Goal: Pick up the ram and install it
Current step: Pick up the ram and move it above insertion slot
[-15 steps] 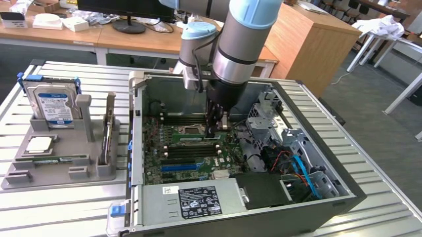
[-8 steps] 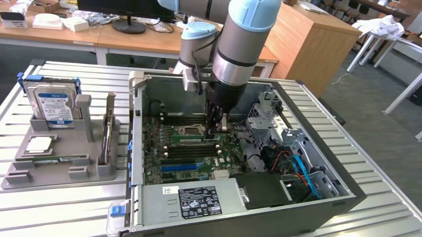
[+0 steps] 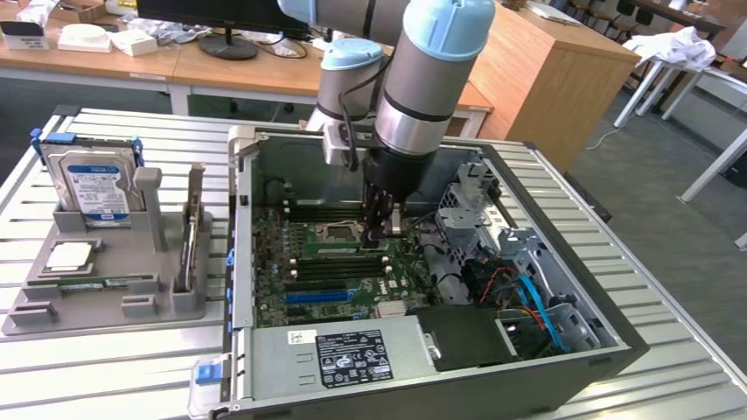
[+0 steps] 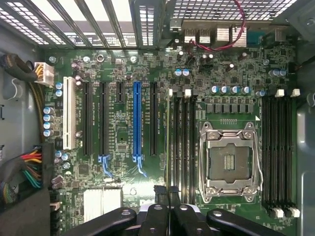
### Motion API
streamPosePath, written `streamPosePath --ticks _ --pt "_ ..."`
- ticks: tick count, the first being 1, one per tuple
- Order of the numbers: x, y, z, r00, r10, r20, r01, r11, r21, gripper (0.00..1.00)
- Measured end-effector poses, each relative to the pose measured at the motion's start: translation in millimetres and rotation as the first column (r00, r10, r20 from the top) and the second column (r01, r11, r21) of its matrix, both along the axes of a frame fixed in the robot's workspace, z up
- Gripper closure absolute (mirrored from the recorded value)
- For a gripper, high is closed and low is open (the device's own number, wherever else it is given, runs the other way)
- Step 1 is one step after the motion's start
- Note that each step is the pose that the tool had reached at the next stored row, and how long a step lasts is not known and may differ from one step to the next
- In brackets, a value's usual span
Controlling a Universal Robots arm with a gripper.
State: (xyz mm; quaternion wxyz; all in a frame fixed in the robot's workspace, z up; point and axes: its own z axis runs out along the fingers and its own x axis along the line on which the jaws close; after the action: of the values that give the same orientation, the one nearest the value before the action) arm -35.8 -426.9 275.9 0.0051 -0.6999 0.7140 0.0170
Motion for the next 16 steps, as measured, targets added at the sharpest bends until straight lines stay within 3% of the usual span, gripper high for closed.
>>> streamPosePath --ticks 16 --pt "0.0 0.0 -6.5 1.0000 0.000 0.0001 0.000 1.0000 0.0004 0.89"
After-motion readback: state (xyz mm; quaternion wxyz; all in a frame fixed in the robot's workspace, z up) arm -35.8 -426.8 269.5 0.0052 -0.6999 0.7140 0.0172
